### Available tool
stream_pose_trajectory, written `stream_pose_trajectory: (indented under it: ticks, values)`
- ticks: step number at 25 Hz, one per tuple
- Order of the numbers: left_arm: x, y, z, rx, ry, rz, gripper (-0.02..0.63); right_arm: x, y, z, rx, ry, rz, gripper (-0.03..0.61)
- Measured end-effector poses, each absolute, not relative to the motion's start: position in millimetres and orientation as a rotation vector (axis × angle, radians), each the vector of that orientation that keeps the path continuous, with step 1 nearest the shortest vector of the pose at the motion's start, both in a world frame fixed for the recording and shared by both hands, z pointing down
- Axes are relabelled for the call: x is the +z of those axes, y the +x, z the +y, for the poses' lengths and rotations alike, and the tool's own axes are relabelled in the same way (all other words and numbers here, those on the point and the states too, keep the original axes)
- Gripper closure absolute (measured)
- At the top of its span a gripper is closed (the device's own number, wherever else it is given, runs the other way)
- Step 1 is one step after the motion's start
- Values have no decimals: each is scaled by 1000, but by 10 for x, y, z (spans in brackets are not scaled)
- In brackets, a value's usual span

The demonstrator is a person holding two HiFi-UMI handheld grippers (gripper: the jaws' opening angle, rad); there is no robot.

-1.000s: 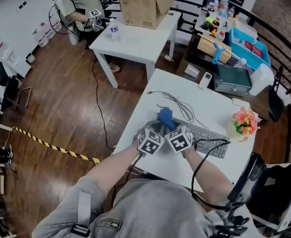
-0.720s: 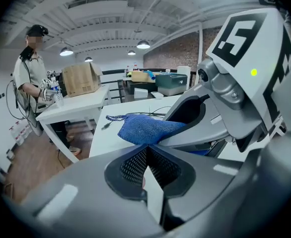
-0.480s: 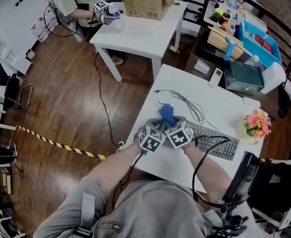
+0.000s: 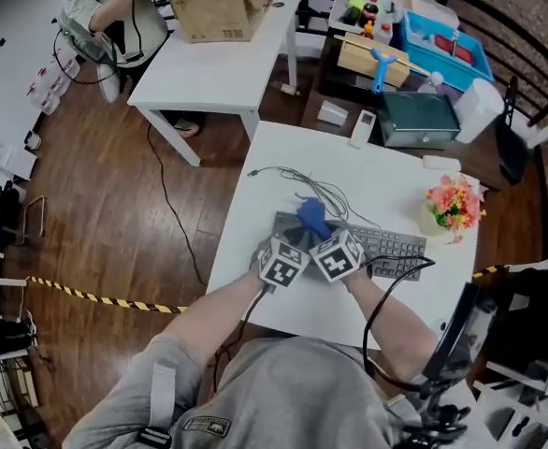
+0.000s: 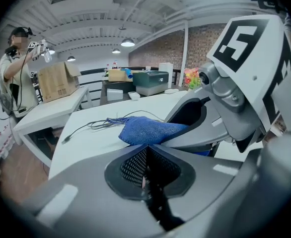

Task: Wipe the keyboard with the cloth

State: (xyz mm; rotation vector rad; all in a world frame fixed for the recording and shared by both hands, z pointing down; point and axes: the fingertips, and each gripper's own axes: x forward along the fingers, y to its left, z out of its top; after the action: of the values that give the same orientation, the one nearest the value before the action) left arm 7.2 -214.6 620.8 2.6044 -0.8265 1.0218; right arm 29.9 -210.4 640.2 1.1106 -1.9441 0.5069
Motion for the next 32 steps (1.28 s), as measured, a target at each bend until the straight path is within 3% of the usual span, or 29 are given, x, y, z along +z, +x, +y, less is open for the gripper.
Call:
stream_pose_trajectory:
  ticks: [11, 20, 27, 32]
  values:
    - [6107, 1535, -1574, 1030, 2749, -567, 620, 6418, 1959, -1485, 639, 1367, -1794, 468]
    - [6134, 2228, -1228, 1064, 2783, -448, 620, 6432, 3031, -1036, 744, 1563, -1676, 468]
    - [6128, 2332, -1164, 1059, 2798, -440, 620, 6419, 3144, -987, 734, 1580, -1659, 468]
    - [6091, 2019, -1303, 1031, 2777, -523, 620, 6304, 2724, -1158, 670, 1523, -1731, 468]
